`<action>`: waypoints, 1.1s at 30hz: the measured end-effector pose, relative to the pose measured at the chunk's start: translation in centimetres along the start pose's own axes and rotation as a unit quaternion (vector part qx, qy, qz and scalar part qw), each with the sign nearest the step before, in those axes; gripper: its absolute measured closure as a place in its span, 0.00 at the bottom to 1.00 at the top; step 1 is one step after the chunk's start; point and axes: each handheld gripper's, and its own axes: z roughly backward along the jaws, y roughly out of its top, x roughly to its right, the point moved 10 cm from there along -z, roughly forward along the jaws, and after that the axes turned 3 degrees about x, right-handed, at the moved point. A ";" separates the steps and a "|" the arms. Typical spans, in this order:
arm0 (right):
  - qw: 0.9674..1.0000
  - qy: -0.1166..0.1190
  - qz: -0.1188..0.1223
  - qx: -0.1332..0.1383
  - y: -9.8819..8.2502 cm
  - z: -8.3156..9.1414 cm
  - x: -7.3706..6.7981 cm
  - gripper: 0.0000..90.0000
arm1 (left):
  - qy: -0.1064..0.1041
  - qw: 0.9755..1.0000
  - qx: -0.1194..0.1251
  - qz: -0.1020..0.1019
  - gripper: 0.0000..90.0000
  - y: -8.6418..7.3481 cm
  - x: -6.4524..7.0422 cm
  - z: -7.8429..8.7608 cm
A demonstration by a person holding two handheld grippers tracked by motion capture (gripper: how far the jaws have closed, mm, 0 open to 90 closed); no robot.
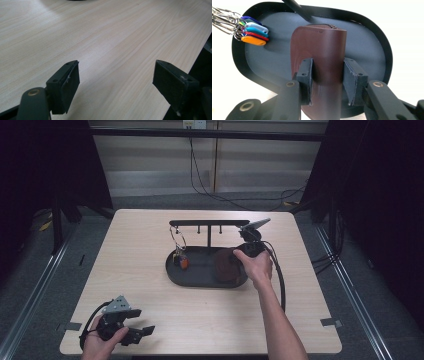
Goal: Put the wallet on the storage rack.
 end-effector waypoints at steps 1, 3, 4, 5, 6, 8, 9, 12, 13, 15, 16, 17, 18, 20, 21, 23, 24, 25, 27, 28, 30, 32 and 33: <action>1.000 -0.002 0.000 0.001 0.0 -0.1 0.1 0.69 | 0.000 1.000 0.000 0.000 0.24 0.0 0.0 0.0; 1.000 -0.003 -0.001 0.009 0.1 -0.3 0.3 0.69 | 0.000 1.000 0.001 0.002 0.24 0.0 0.0 0.0; 1.000 -0.001 -0.007 0.009 0.0 -0.3 0.3 0.69 | 0.000 1.000 0.001 0.002 0.24 0.0 0.0 0.0; 1.000 0.000 -0.007 0.012 0.1 -0.3 0.5 0.69 | 0.000 1.000 0.001 0.002 0.24 0.0 0.0 0.0; 1.000 -0.001 -0.007 0.015 0.1 -0.3 0.6 0.69 | 0.000 1.000 0.001 0.002 0.24 0.0 0.0 0.0; 1.000 -0.004 -0.015 0.016 0.0 -0.4 0.9 0.69 | 0.000 1.000 0.001 0.002 0.24 0.0 0.0 0.0; 1.000 -0.005 -0.016 0.015 0.0 -0.4 1.1 0.69 | 0.001 1.000 0.001 0.002 0.24 0.0 0.0 0.0; 1.000 -0.006 -0.022 0.016 -0.4 -1.1 1.7 0.69 | 0.001 1.000 0.000 0.001 0.24 0.0 -0.1 0.0; 0.999 0.001 -0.026 0.020 -0.3 -1.1 1.7 0.69 | 0.001 1.000 0.000 0.001 0.24 0.0 -0.1 0.0; 0.999 0.005 -0.027 0.026 -0.3 -1.2 1.8 0.69 | -0.002 1.000 -0.002 0.003 0.24 -0.1 0.0 -0.1; 0.999 0.007 -0.030 0.032 -0.3 -1.3 1.9 0.69 | 0.000 1.000 -0.001 0.003 0.24 -0.1 0.0 -0.1; 0.999 0.008 -0.034 0.034 -0.3 -1.4 1.9 0.69 | -0.001 1.000 0.000 0.003 0.24 0.0 0.0 -0.1; 0.999 0.010 -0.037 0.036 -0.3 -1.4 2.0 0.69 | 0.000 1.000 0.000 0.003 0.24 0.0 0.0 -0.1; 0.998 0.013 -0.045 0.039 -0.2 -1.6 2.1 0.68 | -0.001 1.000 0.000 0.003 0.24 0.0 0.1 -0.1; 0.998 0.016 -0.046 0.039 -0.2 -1.6 2.2 0.68 | -0.001 1.000 0.000 0.003 0.24 -0.1 0.1 -0.1; 0.998 0.018 -0.046 0.042 -0.3 -1.7 2.3 0.68 | -0.002 1.000 -0.003 0.002 0.24 -0.1 0.0 -0.1; 0.998 0.019 -0.045 0.044 -0.3 -1.8 2.4 0.67 | -0.002 1.000 -0.003 0.002 0.24 -0.1 0.0 -0.1; 0.998 0.018 -0.045 0.044 -0.3 -1.8 2.5 0.67 | -0.002 1.000 -0.004 0.002 0.24 -0.1 0.0 -0.1; 0.998 0.018 -0.046 0.045 -0.3 -1.8 2.5 0.67 | -0.001 1.000 -0.002 0.002 0.24 -0.1 0.0 -0.1; 0.998 0.011 -0.043 0.046 -0.3 -1.9 2.7 0.66 | -0.002 1.000 0.000 0.004 0.24 -0.1 0.1 -0.1; 0.998 -0.006 -0.037 0.048 -0.3 -2.1 3.2 0.66 | -0.003 1.000 -0.003 0.002 0.24 -0.1 0.0 0.0; 0.998 -0.003 -0.041 0.050 -0.3 -2.2 3.4 0.67 | -0.001 1.000 -0.002 0.003 0.24 -0.1 -0.1 0.0; 0.998 -0.001 -0.043 0.051 -0.3 -2.3 3.4 0.67 | -0.001 1.000 -0.003 0.003 0.24 -0.1 -0.1 0.0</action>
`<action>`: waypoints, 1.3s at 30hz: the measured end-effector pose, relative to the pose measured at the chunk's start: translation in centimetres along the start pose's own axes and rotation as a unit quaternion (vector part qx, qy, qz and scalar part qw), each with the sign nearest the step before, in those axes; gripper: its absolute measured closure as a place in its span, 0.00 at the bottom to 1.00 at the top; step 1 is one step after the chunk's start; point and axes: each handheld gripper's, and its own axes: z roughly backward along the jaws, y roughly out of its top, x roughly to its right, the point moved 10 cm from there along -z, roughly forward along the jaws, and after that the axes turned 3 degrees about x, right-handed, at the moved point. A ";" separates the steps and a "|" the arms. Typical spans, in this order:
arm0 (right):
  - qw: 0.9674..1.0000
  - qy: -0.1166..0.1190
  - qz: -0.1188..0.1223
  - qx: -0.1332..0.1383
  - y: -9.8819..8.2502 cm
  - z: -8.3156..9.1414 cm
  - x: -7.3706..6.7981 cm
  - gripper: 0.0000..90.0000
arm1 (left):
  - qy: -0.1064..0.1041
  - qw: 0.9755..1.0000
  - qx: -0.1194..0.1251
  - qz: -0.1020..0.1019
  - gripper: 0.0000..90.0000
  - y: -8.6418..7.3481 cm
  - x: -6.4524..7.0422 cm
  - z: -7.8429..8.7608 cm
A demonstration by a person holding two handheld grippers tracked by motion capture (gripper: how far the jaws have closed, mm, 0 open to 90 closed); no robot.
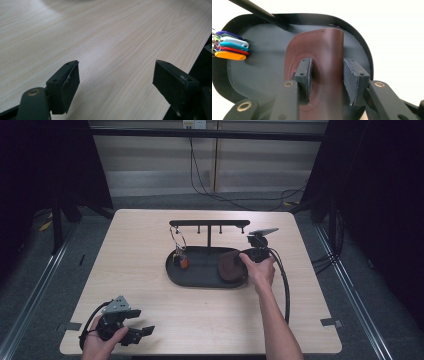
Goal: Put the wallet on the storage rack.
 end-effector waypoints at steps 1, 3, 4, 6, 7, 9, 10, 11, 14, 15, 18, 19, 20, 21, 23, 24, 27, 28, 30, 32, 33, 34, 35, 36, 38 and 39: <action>1.000 0.000 0.001 0.001 0.0 0.0 0.0 0.67 | -0.001 1.000 -0.001 0.000 0.24 0.0 0.0 0.0; 1.000 -0.004 0.002 0.001 0.1 -0.1 0.1 0.67 | 0.001 1.000 0.001 -0.001 0.24 0.0 0.1 0.0; 1.000 -0.008 0.003 0.002 0.1 -0.2 0.1 0.67 | -0.001 1.000 0.000 0.000 0.24 0.0 0.1 0.0; 1.000 -0.012 0.008 0.003 0.1 -0.4 0.3 0.67 | 0.001 1.000 0.003 0.001 0.24 0.0 0.1 0.0; 1.000 -0.010 0.009 -0.002 -0.1 -0.7 0.3 0.68 | 0.002 1.000 0.003 0.002 0.24 0.0 0.0 0.0; 1.000 -0.012 0.016 -0.011 -0.6 -1.0 0.3 0.68 | 0.001 1.000 0.002 0.002 0.24 0.0 0.0 0.1; 1.000 -0.012 0.019 -0.007 -0.6 -1.1 0.3 0.68 | 0.000 1.000 0.002 0.002 0.24 0.0 0.0 0.1; 1.000 -0.009 0.019 -0.004 -0.7 -1.1 0.4 0.68 | 0.003 1.000 0.003 0.003 0.24 0.0 0.0 0.1; 1.000 -0.009 0.016 -0.004 -0.9 -1.1 0.7 0.66 | 0.003 1.000 0.003 0.001 0.24 0.0 0.0 0.1; 1.000 -0.012 0.015 -0.006 -1.0 -1.0 0.8 0.65 | 0.003 1.000 0.003 0.001 0.24 0.0 0.0 0.1; 1.000 -0.020 0.023 -0.009 -1.1 -0.7 1.1 0.57 | 0.000 1.000 0.000 0.000 0.24 0.0 0.1 0.0; 1.000 -0.017 0.024 -0.010 -1.1 -0.5 1.0 0.54 | 0.002 1.000 0.001 0.000 0.24 0.0 0.1 0.0; 0.999 -0.016 0.029 -0.009 -1.1 -0.4 0.9 0.52 | 0.000 1.000 0.001 0.001 0.24 0.0 0.1 0.0; 0.999 -0.016 0.036 -0.007 -1.1 -0.2 0.8 0.48 | 0.001 1.000 0.001 0.001 0.24 0.0 0.1 0.0; 0.999 -0.019 0.043 -0.006 -1.0 0.0 0.7 0.44 | -0.001 1.000 0.001 0.001 0.24 0.0 0.1 0.0; 0.999 -0.017 0.047 -0.004 -1.0 0.2 0.6 0.43 | 0.000 1.000 0.001 0.001 0.24 -0.1 0.1 0.0; 0.998 -0.019 0.056 -0.004 -1.0 0.7 0.5 0.36 | 0.002 1.000 0.004 0.000 0.24 0.0 0.1 0.0; 0.998 -0.018 0.056 -0.004 -1.1 0.9 0.4 0.35 | 0.002 1.000 0.003 0.000 0.24 0.0 0.1 0.0; 0.998 -0.017 0.067 0.003 -1.0 1.2 0.4 0.33 | 0.003 1.000 0.003 0.000 0.24 0.0 0.0 0.0; 0.997 -0.015 0.069 0.012 -1.0 1.6 0.3 0.29 | 0.004 1.000 0.003 0.002 0.24 0.0 0.0 0.1; 0.997 -0.014 0.074 0.019 -1.0 1.9 0.4 0.28 | 0.004 1.000 0.004 0.003 0.24 0.0 0.0 0.1; 0.997 -0.013 0.073 0.023 -1.0 2.1 0.4 0.27 | 0.004 1.000 0.004 0.003 0.24 0.0 -0.1 0.1; 0.997 -0.010 0.074 0.027 -1.0 2.3 0.5 0.27 | 0.007 1.000 0.007 0.006 0.24 0.1 -0.2 0.1; 0.997 -0.008 0.076 0.030 -1.1 2.5 0.6 0.26 | 0.007 1.000 0.008 0.006 0.24 0.1 -0.2 0.1; 0.996 -0.009 0.081 0.040 -1.3 2.9 0.9 0.25 | 0.008 1.000 0.008 0.009 0.24 0.1 -0.3 0.2; 0.996 -0.004 0.080 0.042 -1.5 3.2 1.0 0.24 | 0.008 1.000 0.008 0.010 0.24 0.1 -0.3 0.2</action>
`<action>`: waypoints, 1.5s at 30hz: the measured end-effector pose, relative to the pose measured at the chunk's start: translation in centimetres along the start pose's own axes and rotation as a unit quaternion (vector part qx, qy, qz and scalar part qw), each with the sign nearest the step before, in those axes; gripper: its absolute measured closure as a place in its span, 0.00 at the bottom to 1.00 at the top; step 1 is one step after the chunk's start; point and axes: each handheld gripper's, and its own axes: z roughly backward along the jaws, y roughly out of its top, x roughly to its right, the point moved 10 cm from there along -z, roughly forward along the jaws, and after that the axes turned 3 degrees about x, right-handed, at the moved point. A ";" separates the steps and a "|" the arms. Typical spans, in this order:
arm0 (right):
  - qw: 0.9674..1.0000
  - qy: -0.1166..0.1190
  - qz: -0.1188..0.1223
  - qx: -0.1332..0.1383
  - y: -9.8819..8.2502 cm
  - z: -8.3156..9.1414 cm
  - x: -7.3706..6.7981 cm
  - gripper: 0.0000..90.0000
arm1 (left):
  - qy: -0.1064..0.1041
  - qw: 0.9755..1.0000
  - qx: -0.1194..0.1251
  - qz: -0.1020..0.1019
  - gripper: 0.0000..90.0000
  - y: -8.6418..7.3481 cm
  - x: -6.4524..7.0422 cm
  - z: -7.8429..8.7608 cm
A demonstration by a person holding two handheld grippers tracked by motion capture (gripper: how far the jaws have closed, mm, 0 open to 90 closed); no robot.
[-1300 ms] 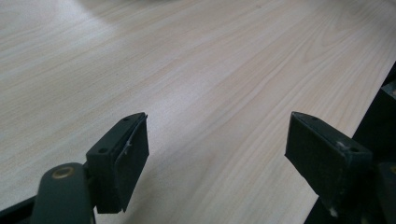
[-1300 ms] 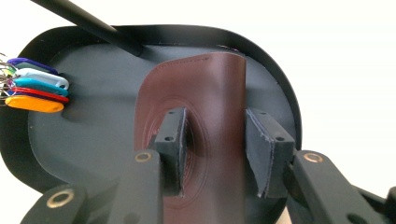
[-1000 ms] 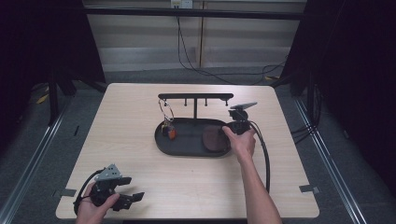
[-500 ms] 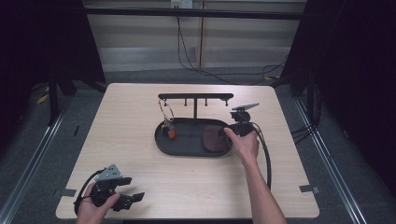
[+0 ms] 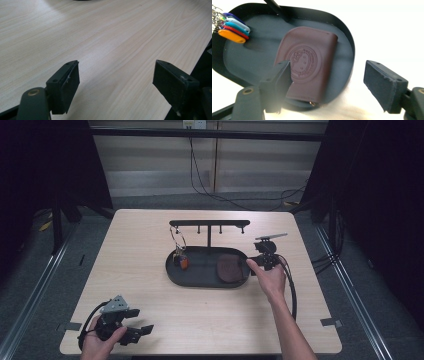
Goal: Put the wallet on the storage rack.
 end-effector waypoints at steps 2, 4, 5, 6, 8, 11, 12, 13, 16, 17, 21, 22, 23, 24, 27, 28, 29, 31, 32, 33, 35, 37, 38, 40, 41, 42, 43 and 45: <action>1.000 -0.009 0.007 0.004 -0.2 0.4 0.3 0.21 | 0.002 1.000 0.001 0.002 0.24 0.0 -0.1 0.0; 1.000 0.000 0.013 0.008 -0.3 0.9 0.2 0.19 | 0.002 1.000 -0.001 0.003 0.24 0.0 -0.1 0.1; 1.000 0.002 0.017 0.011 -0.4 1.0 0.2 0.19 | 0.004 1.000 0.003 0.005 0.24 0.0 -0.2 0.1; 1.000 -0.005 0.022 0.018 -0.5 1.3 0.3 0.20 | 0.006 1.000 0.004 0.003 0.24 0.0 -0.3 0.2; 0.999 -0.004 0.031 0.028 -0.9 1.6 0.2 0.19 | 0.007 1.000 0.009 0.009 0.24 0.1 -0.3 0.3; 0.998 -0.011 0.040 0.047 -1.4 2.3 0.4 0.19 | 0.005 1.000 0.009 0.011 0.24 0.1 -0.3 0.3; 0.998 -0.010 0.039 0.053 -1.5 2.5 0.5 0.19 | 0.005 1.000 0.008 0.011 0.24 0.1 -0.4 0.3; 0.998 -0.008 0.038 0.054 -1.6 2.6 0.5 0.18 | 0.005 1.000 0.005 0.010 0.24 0.0 -0.4 0.3; 0.998 -0.002 0.040 0.053 -2.3 3.1 0.7 0.18 | 0.008 1.000 0.010 0.013 0.24 0.1 -0.5 0.4; 0.998 -0.001 0.040 0.056 -2.4 3.2 0.7 0.19 | 0.010 1.000 0.009 0.013 0.24 0.0 -0.6 0.5; 0.998 -0.010 0.049 0.046 -3.5 3.5 0.9 0.20 | 0.017 1.000 0.010 0.020 0.24 0.0 -0.8 0.6; 0.998 -0.007 0.047 0.047 -3.6 3.6 0.9 0.20 | 0.018 1.000 0.009 0.022 0.24 0.0 -0.9 0.7; 0.998 -0.002 0.047 0.051 -3.8 3.8 0.8 0.20 | 0.021 0.999 0.012 0.025 0.24 0.0 -1.0 0.7; 0.997 -0.003 0.049 0.052 -4.1 3.9 0.9 0.21 | 0.021 0.999 0.012 0.026 0.24 0.0 -1.0 0.8; 0.998 0.007 0.043 0.054 -5.1 4.3 0.9 0.20 | 0.026 0.999 0.018 0.029 0.22 0.0 -1.2 0.8; 0.997 0.008 0.043 0.055 -5.4 4.5 1.0 0.20 | 0.026 0.999 0.020 0.032 0.21 0.1 -1.2 0.8; 0.998 0.009 0.041 0.054 -5.8 4.6 1.1 0.20 | 0.027 0.999 0.022 0.033 0.21 0.1 -1.2 0.8; 0.998 0.010 0.040 0.055 -6.4 4.7 1.3 0.20 | 0.028 0.999 0.024 0.034 0.21 0.2 -1.2 0.9; 0.998 0.012 0.040 0.054 -6.7 4.7 1.3 0.20 | 0.027 0.999 0.028 0.038 0.21 0.2 -1.0 1.0; 0.998 0.015 0.040 0.052 -7.1 4.8 1.2 0.20 | 0.025 0.999 0.029 0.035 0.21 0.2 -0.7 1.1; 0.998 0.013 0.044 0.051 -7.8 5.1 1.2 0.21 | 0.028 0.999 0.032 0.027 0.21 0.3 -0.4 1.2; 0.997 0.012 0.045 0.057 -8.4 5.5 1.1 0.22 | 0.026 0.999 0.030 0.025 0.21 0.3 -0.2 1.1; 0.997 0.014 0.044 0.061 -8.8 5.8 1.1 0.22 | 0.025 0.999 0.029 0.027 0.21 0.2 -0.3 1.0; 0.997 0.017 0.044 0.063 -9.5 6.3 1.0 0.22 | 0.029 0.999 0.026 0.029 0.21 0.2 -0.7 1.0; 0.997 0.021 0.044 0.064 -9.8 6.4 1.0 0.22 | 0.032 0.999 0.026 0.032 0.21 0.2 -0.9 0.9; 0.997 0.027 0.041 0.062 -10.3 6.6 0.9 0.22 | 0.035 0.998 0.028 0.034 0.21 0.2 -1.1 1.0; 0.997 0.029 0.044 0.061 -10.6 6.7 0.8 0.22 | 0.034 0.998 0.028 0.038 0.21 0.2 -1.3 1.0; 0.997 0.028 0.050 0.049 -11.4 6.7 0.9 0.21 | 0.035 0.998 0.033 0.043 0.21 0.3 -1.6 1.2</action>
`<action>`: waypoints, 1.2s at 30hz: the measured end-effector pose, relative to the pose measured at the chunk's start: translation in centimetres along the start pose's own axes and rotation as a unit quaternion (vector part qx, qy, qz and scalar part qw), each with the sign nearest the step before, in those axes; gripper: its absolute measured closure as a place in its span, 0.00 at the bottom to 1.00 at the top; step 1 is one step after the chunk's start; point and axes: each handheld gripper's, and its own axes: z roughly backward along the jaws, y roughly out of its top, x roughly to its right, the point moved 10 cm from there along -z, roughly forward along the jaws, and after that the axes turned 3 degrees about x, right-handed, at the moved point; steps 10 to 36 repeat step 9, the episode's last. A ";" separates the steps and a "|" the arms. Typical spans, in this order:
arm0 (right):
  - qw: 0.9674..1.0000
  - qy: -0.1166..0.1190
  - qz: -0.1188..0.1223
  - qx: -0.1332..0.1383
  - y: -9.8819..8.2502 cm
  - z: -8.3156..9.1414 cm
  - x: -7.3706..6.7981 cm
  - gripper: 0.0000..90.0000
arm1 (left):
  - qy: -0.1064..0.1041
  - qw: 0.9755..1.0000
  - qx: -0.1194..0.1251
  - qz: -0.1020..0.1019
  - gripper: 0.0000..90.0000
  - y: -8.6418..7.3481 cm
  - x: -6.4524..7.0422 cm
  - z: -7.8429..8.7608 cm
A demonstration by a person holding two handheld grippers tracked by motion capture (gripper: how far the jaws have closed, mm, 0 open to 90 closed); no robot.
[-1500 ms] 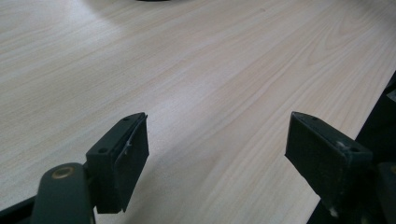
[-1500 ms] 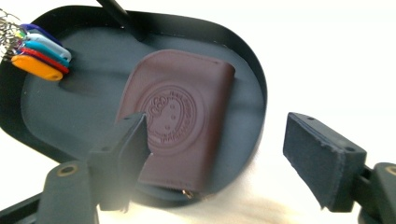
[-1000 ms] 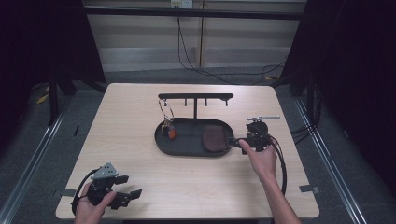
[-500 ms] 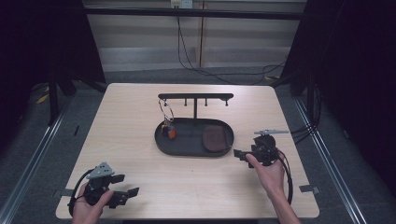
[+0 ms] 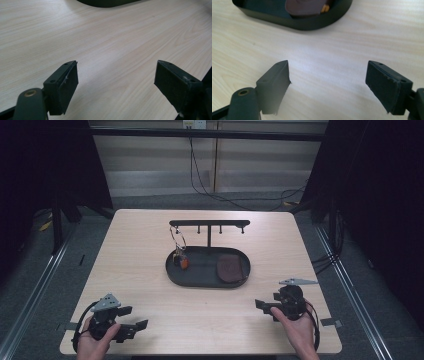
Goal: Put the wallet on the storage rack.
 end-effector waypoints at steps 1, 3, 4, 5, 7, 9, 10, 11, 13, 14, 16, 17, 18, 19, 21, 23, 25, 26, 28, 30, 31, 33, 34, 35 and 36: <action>1.000 0.000 0.001 0.002 -0.3 0.0 0.1 0.22 | 0.000 1.000 -0.001 0.000 0.21 0.0 -0.1 0.1; 1.000 -0.003 0.001 -0.002 -1.0 -0.1 0.3 0.21 | -0.003 1.000 0.000 0.002 0.21 0.0 0.0 0.0; 1.000 0.003 -0.007 -0.003 -1.3 -0.2 0.2 0.21 | -0.002 1.000 -0.001 0.001 0.21 0.0 0.1 0.0; 1.000 0.009 -0.008 -0.003 -1.4 -0.2 0.1 0.20 | -0.004 1.000 0.001 0.001 0.21 0.1 0.2 0.0; 1.000 0.006 -0.005 -0.002 -1.7 -0.2 0.1 0.21 | -0.005 1.000 0.001 -0.002 0.21 0.2 0.3 -0.1; 1.000 0.008 -0.011 -0.002 -2.0 -0.3 0.1 0.21 | -0.007 1.000 -0.002 -0.003 0.21 0.2 0.2 -0.2; 1.000 0.008 -0.011 -0.002 -2.0 -0.3 0.1 0.21 | -0.007 1.000 -0.002 -0.003 0.21 0.2 0.2 -0.2; 1.000 0.008 -0.011 -0.002 -2.0 -0.3 0.1 0.21 | -0.007 1.000 -0.002 -0.003 0.21 0.2 0.2 -0.2; 1.000 0.008 -0.011 -0.002 -2.0 -0.3 0.1 0.21 | -0.007 1.000 -0.002 -0.003 0.21 0.2 0.2 -0.2; 1.000 0.008 -0.011 -0.002 -2.0 -0.3 0.1 0.21 | -0.007 1.000 -0.002 -0.003 0.21 0.2 0.2 -0.2; 1.000 0.008 -0.011 -0.002 -2.0 -0.3 0.1 0.21 | -0.007 1.000 -0.002 -0.003 0.21 0.2 0.2 -0.2; 1.000 0.008 -0.011 -0.002 -2.0 -0.3 0.1 0.21 | -0.007 1.000 -0.002 -0.003 0.21 0.2 0.2 -0.2; 1.000 0.008 -0.011 -0.002 -2.0 -0.3 0.1 0.21 | -0.007 1.000 -0.002 -0.003 0.21 0.2 0.2 -0.2; 1.000 0.008 -0.011 -0.002 -2.0 -0.3 0.1 0.21 | -0.007 1.000 -0.002 -0.003 0.21 0.2 0.2 -0.2; 1.000 0.008 -0.011 -0.002 -2.0 -0.3 0.1 0.21 | -0.007 1.000 -0.002 -0.003 0.21 0.2 0.2 -0.2; 1.000 0.008 -0.011 -0.002 -2.0 -0.3 0.1 0.21 | -0.007 1.000 -0.002 -0.003 0.21 0.2 0.2 -0.2; 1.000 0.008 -0.011 -0.002 -2.0 -0.3 0.1 0.21 | -0.007 1.000 -0.002 -0.003 0.21 0.2 0.2 -0.2; 1.000 0.008 -0.011 -0.002 -2.0 -0.3 0.1 0.21 | -0.007 1.000 -0.002 -0.003 0.21 0.2 0.2 -0.2; 1.000 0.008 -0.011 -0.002 -2.0 -0.3 0.1 0.21 | -0.007 1.000 -0.002 -0.003 0.21 0.2 0.2 -0.2; 1.000 0.008 -0.011 -0.002 -2.0 -0.3 0.1 0.21 | -0.007 1.000 -0.002 -0.003 0.21 0.2 0.2 -0.2; 1.000 0.008 -0.011 -0.002 -2.0 -0.3 0.1 0.21 | -0.007 1.000 -0.002 -0.003 0.21 0.2 0.2 -0.2; 1.000 0.008 -0.011 -0.002 -2.0 -0.3 0.1 0.21 | -0.007 1.000 -0.002 -0.003 0.21 0.2 0.2 -0.2; 1.000 0.008 -0.011 -0.002 -2.0 -0.3 0.1 0.21 | -0.007 1.000 -0.002 -0.003 0.21 0.2 0.2 -0.2; 1.000 0.008 -0.011 -0.002 -2.0 -0.3 0.1 0.21 | -0.007 1.000 -0.002 -0.003 0.21 0.2 0.2 -0.2; 1.000 0.008 -0.011 -0.002 -2.0 -0.3 0.1 0.21 | -0.007 1.000 -0.002 -0.003 0.21 0.2 0.2 -0.2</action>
